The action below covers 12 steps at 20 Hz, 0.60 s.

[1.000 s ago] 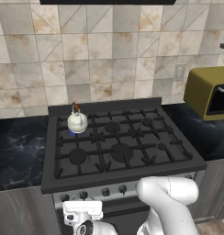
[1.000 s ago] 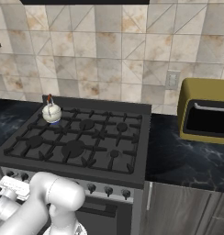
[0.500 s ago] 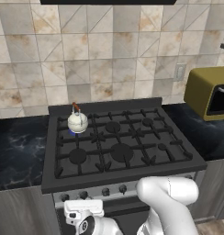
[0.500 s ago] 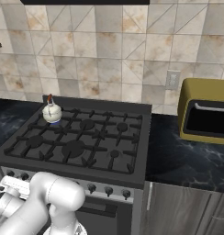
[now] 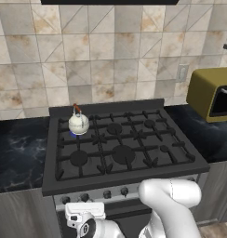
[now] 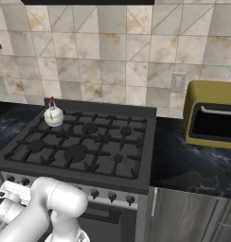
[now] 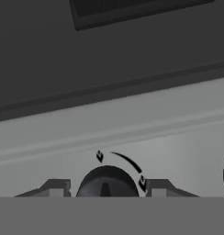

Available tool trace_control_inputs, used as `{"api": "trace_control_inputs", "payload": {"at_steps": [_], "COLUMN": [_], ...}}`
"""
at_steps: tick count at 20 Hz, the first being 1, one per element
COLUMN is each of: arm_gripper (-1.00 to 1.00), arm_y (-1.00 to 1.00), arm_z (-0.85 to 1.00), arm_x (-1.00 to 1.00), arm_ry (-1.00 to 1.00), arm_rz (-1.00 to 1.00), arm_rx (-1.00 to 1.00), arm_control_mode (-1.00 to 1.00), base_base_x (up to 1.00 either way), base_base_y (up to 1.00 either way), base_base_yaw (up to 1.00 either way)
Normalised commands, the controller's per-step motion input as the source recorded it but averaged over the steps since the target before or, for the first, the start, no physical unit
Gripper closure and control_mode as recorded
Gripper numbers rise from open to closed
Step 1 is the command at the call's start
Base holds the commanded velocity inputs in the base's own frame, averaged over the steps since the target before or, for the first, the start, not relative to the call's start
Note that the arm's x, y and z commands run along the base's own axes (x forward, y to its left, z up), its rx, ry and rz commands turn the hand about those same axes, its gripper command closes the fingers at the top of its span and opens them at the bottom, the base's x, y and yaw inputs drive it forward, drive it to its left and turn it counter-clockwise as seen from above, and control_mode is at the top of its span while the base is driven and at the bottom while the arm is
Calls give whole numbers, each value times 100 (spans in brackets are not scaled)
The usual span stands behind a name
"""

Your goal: The kettle is done boiling. Turn off the stove, then wait for 300 timesteps before moving the kettle to the dining table.

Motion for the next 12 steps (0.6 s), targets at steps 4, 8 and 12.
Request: {"api": "trace_control_inputs", "payload": {"at_steps": [4,8,12], "arm_gripper": [100,100,100], "arm_y": [-1,-1,0], "arm_z": [-11,-6,-32], "arm_x": [0,0,0], "arm_ry": [-1,0,0], "arm_rz": [0,0,0], "arm_rx": [20,23,26], "arm_control_mode": [-100,-100,-100], "base_base_x": [0,0,0], "base_base_y": [0,0,0], "base_base_yaw": [0,0,0]}}
